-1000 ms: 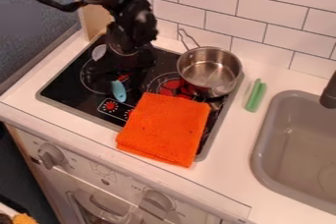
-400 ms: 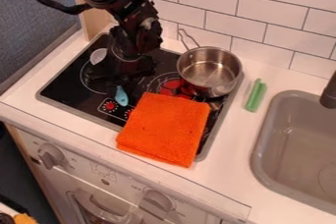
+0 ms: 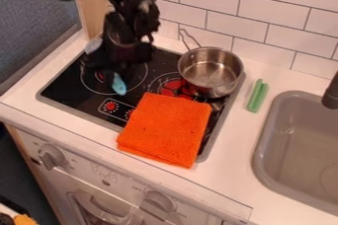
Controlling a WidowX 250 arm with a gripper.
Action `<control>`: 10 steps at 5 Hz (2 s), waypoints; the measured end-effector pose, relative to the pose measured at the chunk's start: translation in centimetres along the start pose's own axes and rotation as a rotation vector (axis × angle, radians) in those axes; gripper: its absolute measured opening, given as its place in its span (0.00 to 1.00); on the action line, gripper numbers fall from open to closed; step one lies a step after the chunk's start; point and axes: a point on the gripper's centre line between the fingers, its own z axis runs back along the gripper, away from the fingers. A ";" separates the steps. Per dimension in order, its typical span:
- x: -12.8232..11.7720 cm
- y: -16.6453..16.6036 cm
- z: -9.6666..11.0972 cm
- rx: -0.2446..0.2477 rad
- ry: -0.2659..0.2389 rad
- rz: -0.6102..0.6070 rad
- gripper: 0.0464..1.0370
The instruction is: Place the blue spoon on top of the orange cloth
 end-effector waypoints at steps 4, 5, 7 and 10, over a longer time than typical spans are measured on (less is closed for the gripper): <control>-1.7 -2.2 11.2 -0.142 -0.089 0.095 0.28; -5.4 -2.3 11.7 -0.143 -0.030 0.102 0.28; -9.4 -1.4 11.5 -0.097 -0.045 0.083 0.28; -12.9 -3.2 6.3 -0.025 -0.021 -0.011 0.28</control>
